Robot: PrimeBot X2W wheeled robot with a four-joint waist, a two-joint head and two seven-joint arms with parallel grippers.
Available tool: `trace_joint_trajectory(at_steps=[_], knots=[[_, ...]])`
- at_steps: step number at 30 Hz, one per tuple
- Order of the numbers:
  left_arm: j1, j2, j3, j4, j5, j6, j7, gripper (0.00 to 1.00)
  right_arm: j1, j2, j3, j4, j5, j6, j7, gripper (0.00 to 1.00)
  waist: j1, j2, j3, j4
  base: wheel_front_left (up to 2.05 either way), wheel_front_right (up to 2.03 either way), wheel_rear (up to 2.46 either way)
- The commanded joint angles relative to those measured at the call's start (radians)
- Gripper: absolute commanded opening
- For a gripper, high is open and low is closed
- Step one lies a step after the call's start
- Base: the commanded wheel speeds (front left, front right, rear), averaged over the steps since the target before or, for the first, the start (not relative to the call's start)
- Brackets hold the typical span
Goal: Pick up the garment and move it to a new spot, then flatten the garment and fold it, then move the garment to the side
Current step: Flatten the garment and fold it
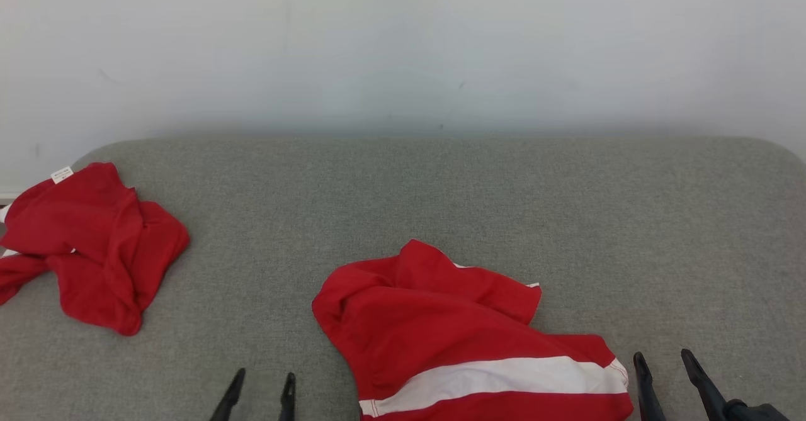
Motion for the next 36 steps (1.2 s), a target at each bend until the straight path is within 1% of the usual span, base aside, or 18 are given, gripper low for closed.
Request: trace_joint_trajectory(at_steps=[1,3,7,12,15,21,23,30,31,32,33,34,35,36], knots=[[-0.022,0.001,-0.035,0.033,-0.02,-0.006,0.006,1.0,-0.022,-0.022,0.007,0.028,0.012,0.001,0.007,1.0,0.0,0.0,0.007,-0.002,0.0,0.0,0.0],[-0.039,-0.001,-0.087,0.076,-0.038,-0.008,0.017,1.0,-0.042,-0.039,0.016,0.069,0.02,0.001,0.014,1.0,0.0,0.0,0.013,-0.003,0.0,0.0,0.0],[-0.073,0.015,-0.205,0.15,-0.09,-0.004,0.024,1.0,-0.088,-0.069,0.039,0.163,0.037,0.001,0.022,1.0,0.0,0.0,0.028,-0.01,0.0,0.0,0.0],[-0.116,0.031,-0.304,0.222,-0.159,-0.005,0.03,1.0,-0.156,-0.089,0.082,0.288,0.057,0.001,0.027,1.0,0.0,0.0,0.049,-0.016,0.0,0.0,0.0],[-0.144,0.035,-0.343,0.263,-0.199,-0.005,0.034,1.0,-0.199,-0.094,0.107,0.363,0.071,0.001,0.022,1.0,0.0,0.0,0.059,-0.015,0.0,0.0,0.0],[-0.206,0.039,-0.414,0.335,-0.283,-0.005,0.044,1.0,-0.272,-0.083,0.172,0.49,0.095,0.001,0.013,1.0,0.0,0.0,0.073,-0.009,0.0,0.0,0.0],[-0.229,0.043,-0.433,0.358,-0.292,-0.005,0.046,1.0,-0.291,-0.081,0.193,0.523,0.105,0.001,0.009,1.0,0.0,0.0,0.077,-0.007,0.0,0.0,0.0],[-0.277,0.029,-0.49,0.426,-0.365,-0.005,0.053,1.0,-0.33,-0.065,0.257,0.623,0.136,0.001,0.009,1.0,0.0,0.0,0.085,-0.007,0.0,0.0,0.0],[-0.279,0.026,-0.499,0.436,-0.386,-0.005,0.057,0.85,-0.335,-0.06,0.267,0.642,0.144,0.001,0.014,1.0,0.0,0.0,0.086,-0.008,0.0,0.0,0.0],[-0.284,0.026,-0.508,0.443,-0.4,-0.005,0.056,0.61,-0.34,-0.056,0.279,0.658,0.15,0.001,0.02,1.0,0.0,0.0,0.086,-0.008,0.0,0.0,0.0],[-0.29,0.029,-0.513,0.453,-0.41,-0.005,0.054,0.48,-0.347,-0.053,0.288,0.671,0.156,0.001,0.019,0.55,0.0,0.0,0.086,-0.01,0.0,0.0,0.0],[-0.291,0.028,-0.519,0.465,-0.423,-0.005,0.058,0.37,-0.352,-0.049,0.297,0.681,0.164,0.001,0.017,0.37,0.0,0.0,0.086,-0.01,0.0,0.0,0.0],[-0.296,0.029,-0.527,0.47,-0.432,-0.005,0.055,0.07,-0.354,-0.045,0.307,0.692,0.174,0.001,0.018,0.0,0.0,0.0,0.084,-0.01,0.0,0.0,0.0],[-0.302,0.031,-0.533,0.473,-0.438,-0.005,0.045,0.0,-0.358,-0.045,0.315,0.701,0.181,0.001,0.017,0.0,0.0,0.0,0.084,-0.01,0.0,0.0,0.0]])
